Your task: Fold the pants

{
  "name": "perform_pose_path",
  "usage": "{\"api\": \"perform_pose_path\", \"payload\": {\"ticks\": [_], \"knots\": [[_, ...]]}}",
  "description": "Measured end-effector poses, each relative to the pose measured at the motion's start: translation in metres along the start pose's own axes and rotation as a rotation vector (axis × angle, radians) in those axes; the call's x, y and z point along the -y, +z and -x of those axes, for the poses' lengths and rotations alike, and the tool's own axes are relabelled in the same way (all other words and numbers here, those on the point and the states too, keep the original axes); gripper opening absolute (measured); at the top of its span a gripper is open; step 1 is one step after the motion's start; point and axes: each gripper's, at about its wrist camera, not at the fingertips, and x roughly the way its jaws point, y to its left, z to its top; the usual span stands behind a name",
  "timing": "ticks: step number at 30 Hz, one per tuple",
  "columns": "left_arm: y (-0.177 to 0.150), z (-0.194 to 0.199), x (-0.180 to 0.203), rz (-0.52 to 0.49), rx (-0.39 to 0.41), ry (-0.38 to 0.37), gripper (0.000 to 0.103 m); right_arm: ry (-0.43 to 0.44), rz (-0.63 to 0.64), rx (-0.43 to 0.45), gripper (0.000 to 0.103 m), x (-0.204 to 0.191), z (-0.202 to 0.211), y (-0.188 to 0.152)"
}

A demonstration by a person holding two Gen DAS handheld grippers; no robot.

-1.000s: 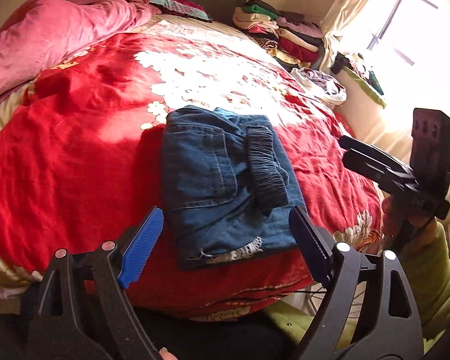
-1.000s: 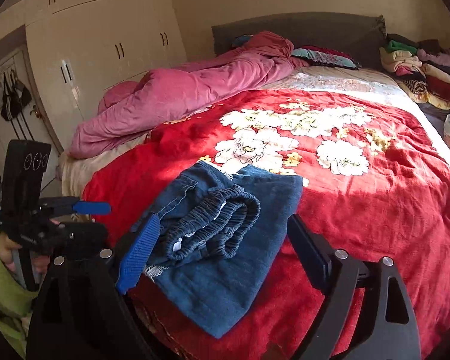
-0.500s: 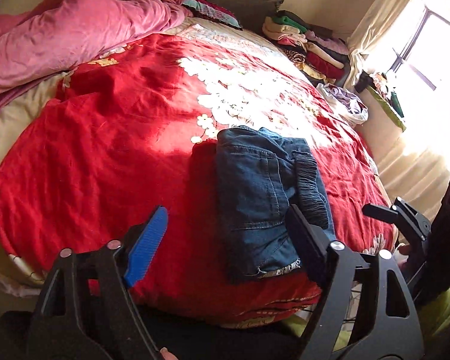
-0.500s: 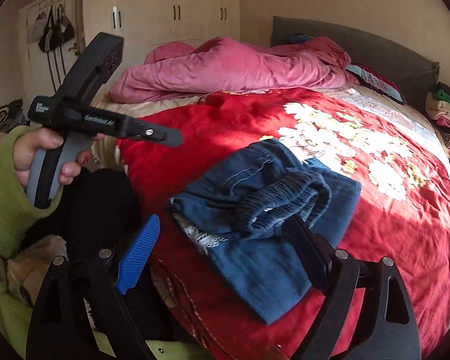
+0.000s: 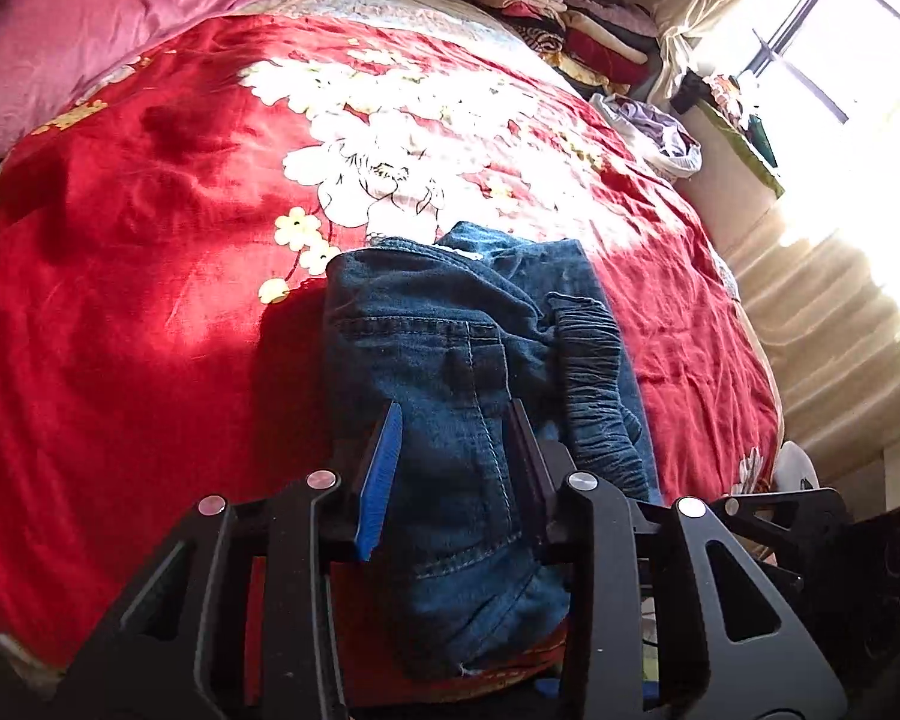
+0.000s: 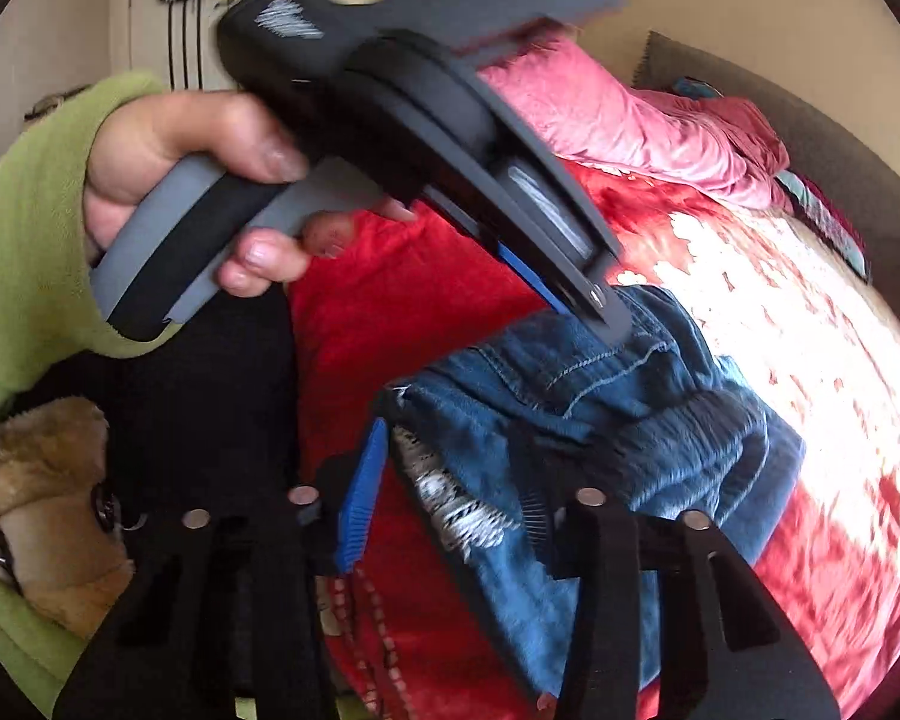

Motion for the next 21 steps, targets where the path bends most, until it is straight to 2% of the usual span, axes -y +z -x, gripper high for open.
{"api": "perform_pose_path", "payload": {"ticks": [4,5,8,11,13,16,21], "knots": [[0.006,-0.021,-0.012,0.026,-0.041,0.006,0.027,-0.014,0.059,-0.054,0.036,-0.004,-0.02,0.004],[0.006,-0.023,-0.014,0.027,-0.046,0.008,0.027,-0.023,0.066,-0.067,0.033,-0.004,-0.027,0.004],[0.005,-0.027,-0.014,0.013,-0.049,0.014,0.027,0.025,0.071,-0.073,0.012,-0.007,-0.037,0.004],[0.006,-0.028,-0.017,0.02,-0.047,0.003,0.027,0.071,0.071,-0.065,0.006,-0.012,-0.024,0.003],[0.006,-0.027,-0.016,0.015,-0.042,0.001,0.027,0.082,0.087,-0.065,0.006,-0.018,-0.017,-0.001],[0.006,-0.029,-0.015,0.002,-0.035,0.007,0.027,0.071,0.07,-0.112,0.006,-0.02,-0.033,-0.014],[0.003,-0.028,-0.015,0.007,-0.017,0.012,0.028,0.073,0.006,-0.083,0.006,-0.02,-0.034,-0.018]]}}
